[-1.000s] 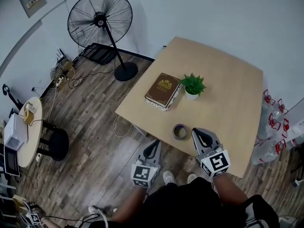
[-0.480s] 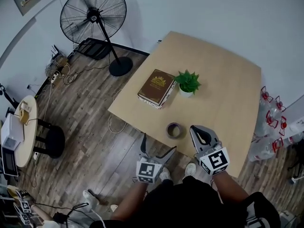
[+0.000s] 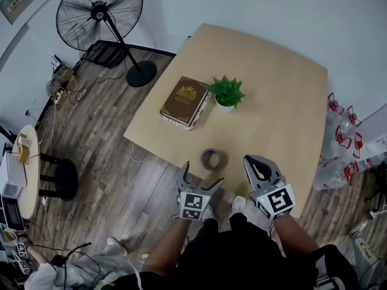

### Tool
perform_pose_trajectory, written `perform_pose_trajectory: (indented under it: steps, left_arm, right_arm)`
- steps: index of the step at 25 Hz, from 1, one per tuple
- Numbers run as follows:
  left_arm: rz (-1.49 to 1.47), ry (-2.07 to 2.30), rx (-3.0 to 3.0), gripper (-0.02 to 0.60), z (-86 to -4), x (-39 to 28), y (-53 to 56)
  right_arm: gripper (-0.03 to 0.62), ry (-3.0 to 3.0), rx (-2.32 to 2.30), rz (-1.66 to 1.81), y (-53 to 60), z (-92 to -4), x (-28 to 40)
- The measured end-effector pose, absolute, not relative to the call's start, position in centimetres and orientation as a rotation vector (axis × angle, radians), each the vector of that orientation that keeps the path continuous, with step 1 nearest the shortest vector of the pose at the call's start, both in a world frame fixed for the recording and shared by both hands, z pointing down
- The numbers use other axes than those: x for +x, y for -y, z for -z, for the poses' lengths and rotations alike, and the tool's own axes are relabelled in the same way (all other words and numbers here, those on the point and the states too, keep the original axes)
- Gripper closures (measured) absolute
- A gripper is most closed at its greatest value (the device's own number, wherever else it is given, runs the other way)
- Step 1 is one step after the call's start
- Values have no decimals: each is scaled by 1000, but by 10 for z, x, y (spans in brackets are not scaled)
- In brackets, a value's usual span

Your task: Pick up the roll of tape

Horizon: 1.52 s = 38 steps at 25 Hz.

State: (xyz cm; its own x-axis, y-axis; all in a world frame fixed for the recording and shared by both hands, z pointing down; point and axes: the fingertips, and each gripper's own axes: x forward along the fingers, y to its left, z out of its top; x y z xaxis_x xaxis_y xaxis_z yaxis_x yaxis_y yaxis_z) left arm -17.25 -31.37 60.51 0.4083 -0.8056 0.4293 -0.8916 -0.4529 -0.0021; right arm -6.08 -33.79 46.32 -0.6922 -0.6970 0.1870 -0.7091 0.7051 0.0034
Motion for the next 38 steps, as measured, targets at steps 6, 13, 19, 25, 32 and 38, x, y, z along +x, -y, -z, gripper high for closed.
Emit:
perform_pose_trajectory:
  steps: [6,13,19,25,32,38]
  left_arm:
    - [-621,1452,2387,17,-644,-162,332]
    - [-703,1444,2361,17,-674,-153,352]
    - [-769,1425,2324,17,-696,-154,361]
    - [-783,1390,2295,17,-711,-152,373]
    - [-795,1374,2295,18,-721,-149,379]
    - [-833,1413,2285,97,-722,-154,380]
  right_arm:
    - [600,2713,1155,-147,340,-478,-42]
    - [599,2677,1178,-188,340,-492,-25]
    - [599,2678,1169,-191,343,-494,-21]
    - [599,2674,1169,-208,349,-497,-18]
    - [599,2659,1165,-225,355,-503,-17]
    - [599,2677,1165,-221,359,-498,-19]
